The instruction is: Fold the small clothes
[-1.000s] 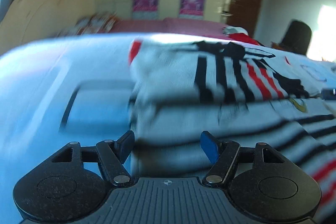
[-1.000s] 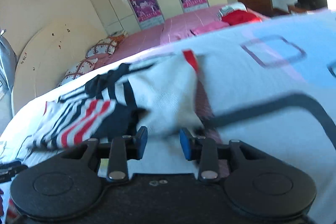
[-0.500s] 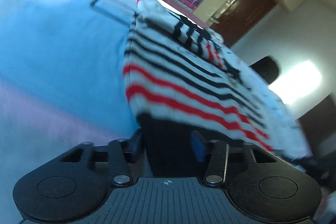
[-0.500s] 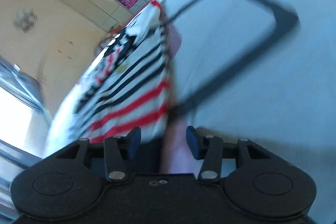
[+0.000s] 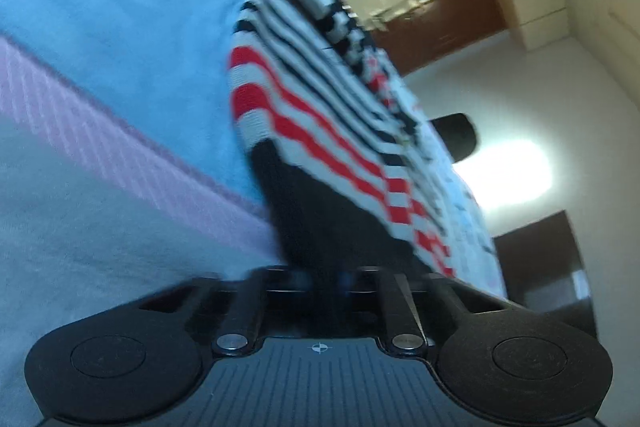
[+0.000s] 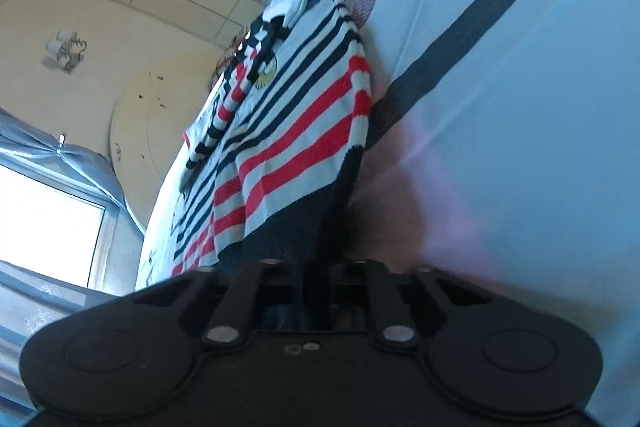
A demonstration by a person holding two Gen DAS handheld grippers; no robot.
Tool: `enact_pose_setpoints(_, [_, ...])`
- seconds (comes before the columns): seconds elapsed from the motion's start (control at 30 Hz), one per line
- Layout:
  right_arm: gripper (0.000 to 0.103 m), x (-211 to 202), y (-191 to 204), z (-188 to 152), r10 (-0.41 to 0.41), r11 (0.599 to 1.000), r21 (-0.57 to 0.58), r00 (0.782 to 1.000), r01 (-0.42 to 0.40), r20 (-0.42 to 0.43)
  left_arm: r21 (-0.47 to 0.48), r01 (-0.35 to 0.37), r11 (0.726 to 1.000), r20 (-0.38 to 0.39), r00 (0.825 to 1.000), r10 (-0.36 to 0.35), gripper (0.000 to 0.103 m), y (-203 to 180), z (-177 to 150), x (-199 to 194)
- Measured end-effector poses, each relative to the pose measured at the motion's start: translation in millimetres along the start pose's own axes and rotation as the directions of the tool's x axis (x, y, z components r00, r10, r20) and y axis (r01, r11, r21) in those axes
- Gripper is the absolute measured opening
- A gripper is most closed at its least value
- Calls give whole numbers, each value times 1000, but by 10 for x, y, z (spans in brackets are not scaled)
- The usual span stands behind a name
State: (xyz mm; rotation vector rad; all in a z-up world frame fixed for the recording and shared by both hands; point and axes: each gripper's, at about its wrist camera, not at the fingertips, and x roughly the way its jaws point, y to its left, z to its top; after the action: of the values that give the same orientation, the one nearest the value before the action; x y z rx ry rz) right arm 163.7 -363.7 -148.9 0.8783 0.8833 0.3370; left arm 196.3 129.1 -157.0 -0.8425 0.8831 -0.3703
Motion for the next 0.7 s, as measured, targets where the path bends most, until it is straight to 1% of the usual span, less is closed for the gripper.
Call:
enact_pose_setpoints(0.03, [7, -1, 18, -11, -5, 1000, -10, 1000, 5, 9, 4, 11, 1000, 21, 1000, -11, 5, 1, -8, -3])
enact_pose_setpoints(0.07, [7, -21, 55, -19, -15, 999, -29, 1000, 16, 25, 10, 4, 1000, 50, 999, -5, 5, -23, -18, -38])
enact_pose_setpoints(0.1, [7, -94, 130, -28, -22, 998, -55, 998, 25, 55, 27, 24, 999, 97, 995, -26, 4, -69, -27, -124])
enact_pose_setpoints(0.13, [6, -191, 171, -67, 8, 997, -76, 996, -2, 87, 45, 73, 996, 150, 986, -79, 4, -119, -37, -238])
enact_pose_setpoints(0.17, [6, -309, 250, -76, 49, 994, -101, 992, -37, 120, 57, 81, 995, 179, 980, -90, 4, -159, -40, -329])
enact_pose_setpoints(0.2, [6, -397, 306, -69, 52, 992, -124, 989, -35, 140, 65, 55, 996, 186, 980, -67, 4, -167, -34, -391])
enact_pose_setpoints(0.23, [6, -445, 332, -49, 35, 991, -135, 989, -15, 146, 64, 36, 997, 176, 983, -47, 4, -137, -34, -389])
enact_pose_setpoints(0.27, [6, -436, 302, -29, 18, 992, -129, 991, -1, 133, 60, 10, 998, 155, 988, -19, 4, -76, -43, -342])
enact_pose_setpoints(0.3, [6, -386, 249, -25, -7, 992, -126, 994, 21, 110, 54, -33, 998, 129, 991, 25, 4, -4, -62, -267])
enact_pose_setpoints(0.33, [6, -293, 183, -27, -58, 990, -122, 995, 67, 78, 40, -39, 998, 118, 992, 34, 4, 85, -86, -211])
enact_pose_setpoints(0.37, [6, -188, 96, -39, -116, 987, -106, 992, 120, 44, 19, -11, 1000, 138, 990, 8, 5, 131, -101, -212])
enact_pose_setpoints(0.43, [6, -190, 34, -42, -81, 995, -53, 995, 85, 62, 17, -18, 1000, 147, 989, 16, 5, 76, -96, -231])
enact_pose_setpoints(0.47, [6, -214, 54, -48, -77, 995, -54, 994, 82, 77, 19, -15, 1000, 152, 988, 12, 4, 47, -99, -242])
enact_pose_setpoints(0.53, [6, -249, 108, -36, -71, 995, -69, 993, 77, 94, -5, 10, 1000, 171, 985, -9, 4, 31, -91, -256])
enact_pose_setpoints(0.57, [6, -250, 174, -22, -64, 994, -86, 992, 73, 105, -11, 23, 1000, 185, 983, -20, 4, 52, -74, -307])
enact_pose_setpoints(0.63, [6, -300, 305, 33, -40, 991, -120, 990, 57, 135, -2, 28, 1000, 207, 978, -27, 4, -35, -12, -312])
enact_pose_setpoints(0.7, [6, -339, 505, 119, -33, 977, -205, 986, 66, 161, 38, -5, 999, 198, 980, -3, 4, -185, 105, -230])
